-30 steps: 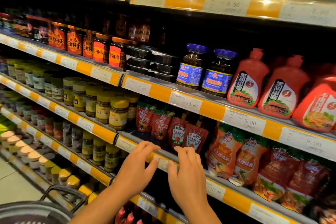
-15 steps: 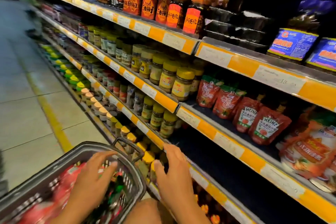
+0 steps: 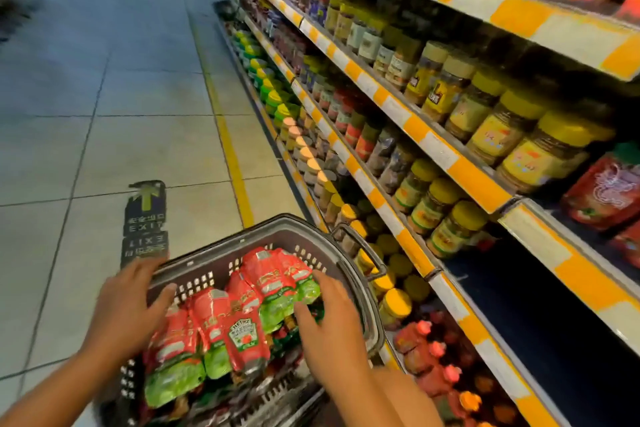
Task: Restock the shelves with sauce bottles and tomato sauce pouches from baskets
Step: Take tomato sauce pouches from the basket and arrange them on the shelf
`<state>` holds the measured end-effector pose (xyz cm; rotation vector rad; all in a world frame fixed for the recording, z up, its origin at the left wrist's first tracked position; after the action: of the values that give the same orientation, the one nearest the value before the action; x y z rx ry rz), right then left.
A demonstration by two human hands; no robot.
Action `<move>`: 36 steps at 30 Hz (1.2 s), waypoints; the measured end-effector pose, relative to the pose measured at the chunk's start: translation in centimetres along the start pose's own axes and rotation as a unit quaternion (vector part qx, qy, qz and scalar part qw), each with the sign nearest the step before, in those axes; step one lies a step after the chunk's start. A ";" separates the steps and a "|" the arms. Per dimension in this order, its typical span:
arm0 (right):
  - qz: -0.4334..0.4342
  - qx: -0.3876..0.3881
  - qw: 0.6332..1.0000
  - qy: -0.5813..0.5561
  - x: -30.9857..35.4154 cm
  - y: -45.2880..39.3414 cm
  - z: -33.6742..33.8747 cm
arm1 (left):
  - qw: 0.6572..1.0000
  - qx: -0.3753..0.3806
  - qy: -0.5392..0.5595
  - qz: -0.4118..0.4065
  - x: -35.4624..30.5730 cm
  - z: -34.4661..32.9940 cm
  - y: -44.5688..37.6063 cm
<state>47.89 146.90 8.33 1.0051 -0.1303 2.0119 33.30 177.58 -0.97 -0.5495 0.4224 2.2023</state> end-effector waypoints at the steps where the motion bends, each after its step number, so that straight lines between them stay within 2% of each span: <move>1: -0.001 0.017 1.000 -0.005 0.2 -0.4 -1.1 | 1.000 0.004 0.000 0.010 0.5 -0.2 0.0; 6: 0.000 0.079 0.997 0.006 1.2 -2.6 -4.6 | 0.999 0.001 -0.017 0.046 2.3 -2.1 -0.5; 9: -0.003 0.102 0.994 0.025 1.8 -4.3 -6.2 | 0.996 -0.003 -0.077 0.037 2.2 -2.9 -0.5; 14: -0.038 0.151 0.985 0.074 0.6 -7.1 -10.0 | 0.997 0.050 0.038 0.045 6.0 -2.3 -0.9; 21: -0.124 0.222 0.953 0.166 -3.2 -8.9 -13.3 | 0.993 0.051 0.075 0.075 6.4 -2.8 0.0; 28: -0.158 0.223 0.952 0.138 -6.0 -10.2 -15.8 | 0.993 0.036 0.069 0.090 6.5 -3.1 0.0; 36: -0.172 0.211 0.956 0.111 -6.2 -10.2 -15.7 | 0.995 0.039 0.055 0.079 6.5 -2.8 -0.4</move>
<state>47.80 155.98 -9.19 0.9686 0.5820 1.8439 30.53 180.61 -6.77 -0.6146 0.6264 2.3023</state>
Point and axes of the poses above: each hand's wrist, its own y-axis away from the middle knuckle, its own z-axis out of the back of the hand, x = y × z, the point moved 8 cm from there along -y, towards the middle knuckle, and after that the axes turned 13 degrees about x, right-handed, at the moved point
